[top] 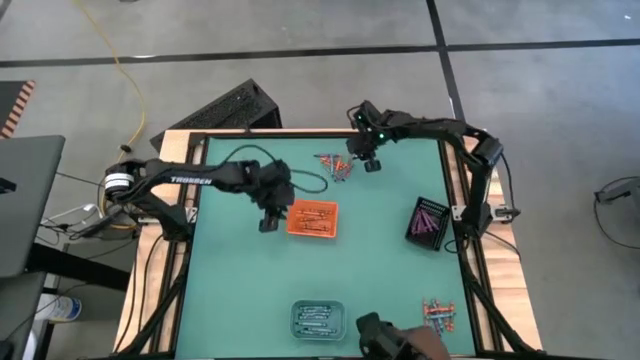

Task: Sort crayons
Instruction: Put the purple crayon into the black bin, then put the orange crayon into the orange bin

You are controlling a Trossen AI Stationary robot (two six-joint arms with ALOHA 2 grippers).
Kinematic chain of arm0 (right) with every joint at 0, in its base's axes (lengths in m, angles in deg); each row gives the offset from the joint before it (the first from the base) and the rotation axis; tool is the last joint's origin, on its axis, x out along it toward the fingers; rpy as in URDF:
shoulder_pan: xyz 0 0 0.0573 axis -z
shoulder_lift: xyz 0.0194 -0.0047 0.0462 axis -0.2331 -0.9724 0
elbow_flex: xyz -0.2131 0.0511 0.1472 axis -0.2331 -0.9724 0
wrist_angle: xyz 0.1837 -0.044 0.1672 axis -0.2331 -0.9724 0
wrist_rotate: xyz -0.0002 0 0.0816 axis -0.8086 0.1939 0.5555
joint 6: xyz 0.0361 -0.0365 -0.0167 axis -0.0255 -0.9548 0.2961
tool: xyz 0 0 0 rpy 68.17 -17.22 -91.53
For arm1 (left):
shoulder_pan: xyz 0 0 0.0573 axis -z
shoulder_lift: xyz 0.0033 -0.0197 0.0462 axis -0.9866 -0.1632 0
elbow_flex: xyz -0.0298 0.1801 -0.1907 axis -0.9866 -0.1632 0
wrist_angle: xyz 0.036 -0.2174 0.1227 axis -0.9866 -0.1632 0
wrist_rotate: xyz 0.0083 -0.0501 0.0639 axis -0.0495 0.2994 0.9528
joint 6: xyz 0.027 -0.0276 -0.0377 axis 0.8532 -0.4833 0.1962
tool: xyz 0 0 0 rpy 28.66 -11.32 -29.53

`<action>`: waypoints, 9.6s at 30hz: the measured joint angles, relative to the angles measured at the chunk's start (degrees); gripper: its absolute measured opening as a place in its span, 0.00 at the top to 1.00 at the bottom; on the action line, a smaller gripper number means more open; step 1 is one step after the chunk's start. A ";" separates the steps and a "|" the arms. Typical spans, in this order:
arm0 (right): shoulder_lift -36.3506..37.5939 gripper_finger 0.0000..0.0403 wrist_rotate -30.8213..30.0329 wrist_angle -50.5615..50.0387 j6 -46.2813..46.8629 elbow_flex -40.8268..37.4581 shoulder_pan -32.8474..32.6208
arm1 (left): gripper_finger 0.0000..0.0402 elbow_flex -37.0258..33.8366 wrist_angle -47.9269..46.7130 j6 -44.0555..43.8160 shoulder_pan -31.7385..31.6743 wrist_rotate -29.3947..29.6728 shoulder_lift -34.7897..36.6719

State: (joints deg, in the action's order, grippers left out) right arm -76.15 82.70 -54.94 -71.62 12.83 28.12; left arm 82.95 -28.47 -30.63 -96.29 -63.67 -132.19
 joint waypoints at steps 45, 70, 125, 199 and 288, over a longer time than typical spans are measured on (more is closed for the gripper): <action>-8.61 0.69 -13.47 -22.74 -3.41 14.45 -8.16 | 0.72 -1.94 3.40 -5.97 7.93 7.82 -0.37; -8.28 0.69 -5.87 -17.96 4.12 14.20 -11.82 | 0.72 -1.94 3.42 -4.86 9.08 8.64 -0.39; 7.81 0.99 -8.42 -50.53 13.98 20.92 -22.04 | 0.72 -1.94 5.11 -1.14 12.78 8.83 -0.42; 32.53 0.67 -21.65 -19.91 13.52 -12.85 -19.75 | 0.72 -1.94 10.55 4.19 18.66 8.26 -0.42; 1.97 1.00 -7.43 -23.50 23.36 20.24 -37.28 | 0.72 -1.92 -1.69 -7.18 25.94 31.59 4.62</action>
State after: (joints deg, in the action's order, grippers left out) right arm -74.18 75.27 -78.44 -48.26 33.07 -9.16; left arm 81.03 -30.16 -37.81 -70.35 -32.08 -127.57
